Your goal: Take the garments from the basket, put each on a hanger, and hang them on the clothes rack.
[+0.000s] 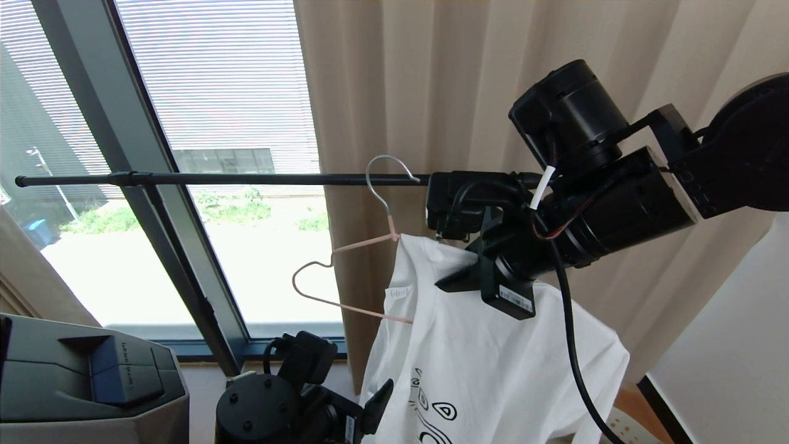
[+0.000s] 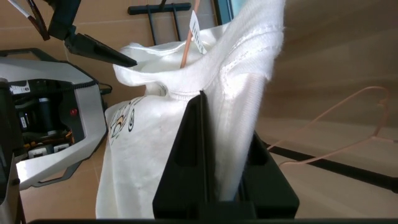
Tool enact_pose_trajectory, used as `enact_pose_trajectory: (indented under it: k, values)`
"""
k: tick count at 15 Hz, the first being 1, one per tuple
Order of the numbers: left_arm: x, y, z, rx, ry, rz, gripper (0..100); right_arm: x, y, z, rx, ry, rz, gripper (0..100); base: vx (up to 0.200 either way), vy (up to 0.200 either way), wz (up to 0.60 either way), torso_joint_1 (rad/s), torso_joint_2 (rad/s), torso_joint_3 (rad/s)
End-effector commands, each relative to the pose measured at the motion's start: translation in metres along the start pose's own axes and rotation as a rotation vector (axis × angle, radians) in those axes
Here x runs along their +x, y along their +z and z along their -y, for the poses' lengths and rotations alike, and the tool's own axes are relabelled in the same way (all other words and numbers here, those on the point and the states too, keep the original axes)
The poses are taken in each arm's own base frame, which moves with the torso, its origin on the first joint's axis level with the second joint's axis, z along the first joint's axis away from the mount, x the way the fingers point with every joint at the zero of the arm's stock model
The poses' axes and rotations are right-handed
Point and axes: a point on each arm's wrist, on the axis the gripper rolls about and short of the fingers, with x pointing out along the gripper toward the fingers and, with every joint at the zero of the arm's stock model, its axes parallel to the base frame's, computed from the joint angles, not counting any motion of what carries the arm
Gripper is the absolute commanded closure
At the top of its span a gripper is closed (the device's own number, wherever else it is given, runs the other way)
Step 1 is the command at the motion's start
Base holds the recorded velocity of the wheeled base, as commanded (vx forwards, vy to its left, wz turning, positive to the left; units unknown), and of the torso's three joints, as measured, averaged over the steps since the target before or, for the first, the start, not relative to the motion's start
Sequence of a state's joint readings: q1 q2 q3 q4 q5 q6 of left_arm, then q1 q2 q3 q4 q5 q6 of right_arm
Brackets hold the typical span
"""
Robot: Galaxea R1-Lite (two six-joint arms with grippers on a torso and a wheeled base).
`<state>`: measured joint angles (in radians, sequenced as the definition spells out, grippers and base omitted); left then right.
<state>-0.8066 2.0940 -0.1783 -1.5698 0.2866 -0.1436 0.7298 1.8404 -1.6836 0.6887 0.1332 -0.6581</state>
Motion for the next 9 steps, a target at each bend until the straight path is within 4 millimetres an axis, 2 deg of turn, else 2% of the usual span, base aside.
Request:
enact_pose_trajectory:
  k: [1,5,9]
  values:
    - [0.0,-0.003,-0.001,0.002,0.006,-0.012,100,-0.004,-0.001,0.0,0.002,-0.007,0.005,100,0.0,0.0,0.0,0.0,0.0,0.0]
    - [0.001,0.0,-0.004,-0.004,0.015,-0.003,100,-0.008,-0.004,0.005,0.015,-0.022,0.004,100,0.0,0.0,0.0,0.0,0.0,0.0]
    - [0.005,0.014,-0.027,-0.019,0.099,0.052,100,-0.014,-0.018,0.006,0.044,-0.025,-0.024,100,0.0,0.0,0.0,0.0,0.0,0.0]
